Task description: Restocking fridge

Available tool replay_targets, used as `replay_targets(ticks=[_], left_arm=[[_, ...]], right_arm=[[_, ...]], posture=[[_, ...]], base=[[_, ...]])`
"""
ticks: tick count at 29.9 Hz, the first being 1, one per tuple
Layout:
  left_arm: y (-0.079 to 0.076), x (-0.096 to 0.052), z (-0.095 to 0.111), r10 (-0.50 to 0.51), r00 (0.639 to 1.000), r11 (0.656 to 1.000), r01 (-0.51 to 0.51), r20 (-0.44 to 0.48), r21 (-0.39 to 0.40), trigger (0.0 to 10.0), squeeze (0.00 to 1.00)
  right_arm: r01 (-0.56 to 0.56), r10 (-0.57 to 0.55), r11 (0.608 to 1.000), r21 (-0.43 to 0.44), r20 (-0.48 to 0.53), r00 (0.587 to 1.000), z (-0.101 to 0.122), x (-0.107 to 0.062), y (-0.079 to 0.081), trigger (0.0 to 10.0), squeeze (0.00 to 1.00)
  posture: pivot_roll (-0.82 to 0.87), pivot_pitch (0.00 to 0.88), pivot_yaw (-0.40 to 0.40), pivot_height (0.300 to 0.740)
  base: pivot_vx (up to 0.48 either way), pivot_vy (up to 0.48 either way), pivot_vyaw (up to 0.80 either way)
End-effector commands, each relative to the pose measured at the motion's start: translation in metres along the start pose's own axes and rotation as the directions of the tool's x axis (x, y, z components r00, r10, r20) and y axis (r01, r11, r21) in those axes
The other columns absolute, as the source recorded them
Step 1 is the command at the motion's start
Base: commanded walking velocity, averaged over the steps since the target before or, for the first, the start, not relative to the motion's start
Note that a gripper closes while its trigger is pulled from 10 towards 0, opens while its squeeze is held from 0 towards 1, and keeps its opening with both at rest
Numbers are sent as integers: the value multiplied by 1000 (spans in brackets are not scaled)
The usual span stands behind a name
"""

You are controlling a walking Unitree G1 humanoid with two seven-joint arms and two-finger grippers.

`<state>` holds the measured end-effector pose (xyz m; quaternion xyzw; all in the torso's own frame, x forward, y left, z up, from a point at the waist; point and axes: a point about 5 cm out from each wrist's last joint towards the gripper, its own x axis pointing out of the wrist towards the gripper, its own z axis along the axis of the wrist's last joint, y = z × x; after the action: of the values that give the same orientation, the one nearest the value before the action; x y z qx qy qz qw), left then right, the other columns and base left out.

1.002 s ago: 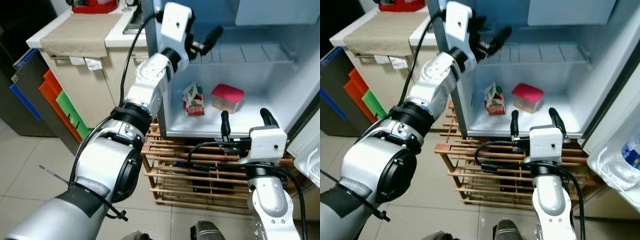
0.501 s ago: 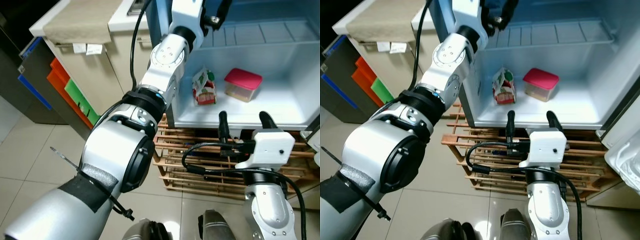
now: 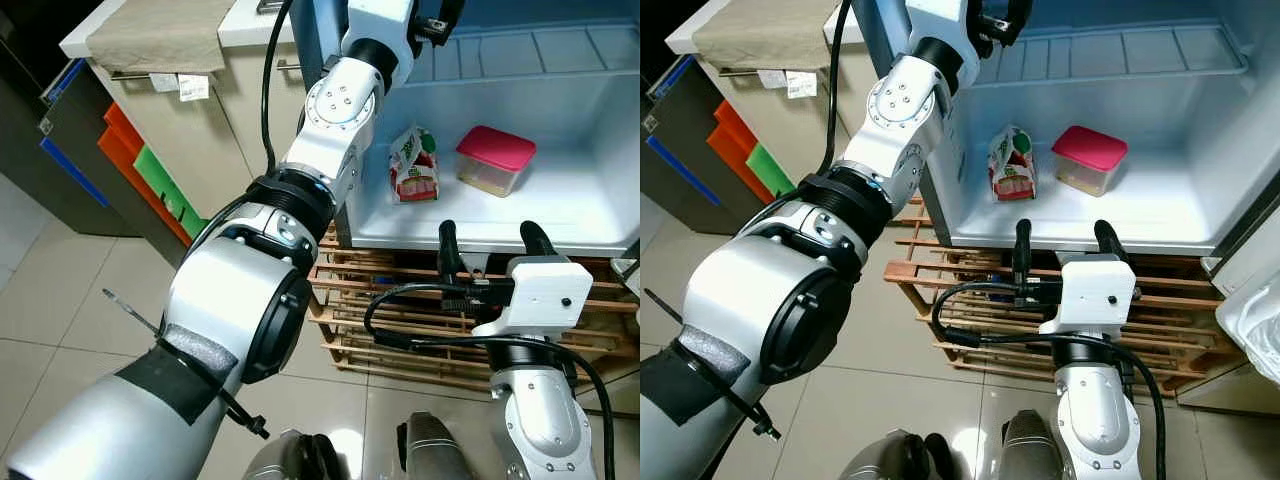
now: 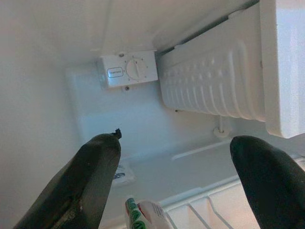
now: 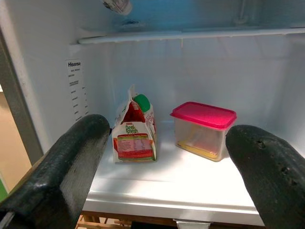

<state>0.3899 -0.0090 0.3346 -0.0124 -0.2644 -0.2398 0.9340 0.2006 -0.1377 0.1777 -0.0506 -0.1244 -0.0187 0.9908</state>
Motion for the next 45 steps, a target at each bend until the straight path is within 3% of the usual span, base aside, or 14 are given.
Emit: replay_targets(ticks=[1,11,12,13,14,16,17,24,26,31,36,39,42,45], left_arm=[[9,-3,-10,30,997,1000,-30,-64,-6,10000,0],[9,-3,-10,30,997,1000,-30,-64,-6,10000,0],[7,-3,-8,61,997,996,-59,-42,61,10000,0],[7,-3,-8,61,997,996,-59,-42,61,10000,0],[-11,-6,-22,41,994,998,-36,-104,47,10000,1000],[-36,-12,-37,0,985,1000,4,-172,26,10000,1000],[-42,-11,-35,-15,987,998,25,-158,60,10000,1000],[-52,-6,-21,-52,996,987,63,-77,147,10000,1000],[-56,-4,-15,-61,998,976,66,-28,208,10000,1000],[-55,1,0,-60,997,975,48,50,216,10000,1000],[-51,4,3,-37,999,992,33,31,122,10000,1000],[-43,2,-11,10,997,999,-13,-82,-32,10000,1000],[-39,-1,-22,12,988,981,-42,-154,-192,10000,1000],[-42,-1,-20,-12,991,976,-16,-132,-215,10000,1000]], right_arm=[[-7,7,1000,24,12,1000,4,0,2,10000,0],[-7,7,1000,24,12,1000,4,0,2,10000,0],[-6,6,1000,30,9,1000,9,-2,2,10000,0],[-6,6,1000,30,9,1000,9,-2,2,10000,0],[-1,1,1000,20,-18,1000,11,-10,2,10000,0],[7,-7,1000,7,-52,999,11,-19,2,10000,0],[10,-9,1000,3,-57,998,10,-20,2,10000,0],[10,-10,1000,1,-57,998,9,-18,2,10000,0],[12,-12,1000,-3,-63,998,10,-18,1,10000,0],[9,-9,1000,-6,-57,998,10,-15,1,10000,0],[6,-6,1000,-7,-49,999,11,-12,1,10000,0],[5,-5,1000,-7,-46,999,10,-10,0,10000,0],[3,-3,1000,-7,-42,999,10,-9,-1,10000,0],[4,-4,1000,-7,-41,999,10,-8,-1,10000,0]], posture=[[-372,198,212,711],[-372,198,212,711],[-388,221,219,711],[-388,221,219,711],[-406,286,212,711],[-404,285,213,711],[-404,285,213,711],[-398,272,211,711],[-394,264,207,711],[-388,255,200,711],[-381,244,194,711],[-378,237,189,711],[-377,229,186,711],[-373,223,182,711]], base=[[0,0,0],[0,0,0],[0,0,0],[0,0,0],[0,0,0],[0,0,0],[0,0,0],[0,0,0],[0,0,0],[0,0,0],[0,0,0],[0,0,0],[0,0,0],[0,0,0]])
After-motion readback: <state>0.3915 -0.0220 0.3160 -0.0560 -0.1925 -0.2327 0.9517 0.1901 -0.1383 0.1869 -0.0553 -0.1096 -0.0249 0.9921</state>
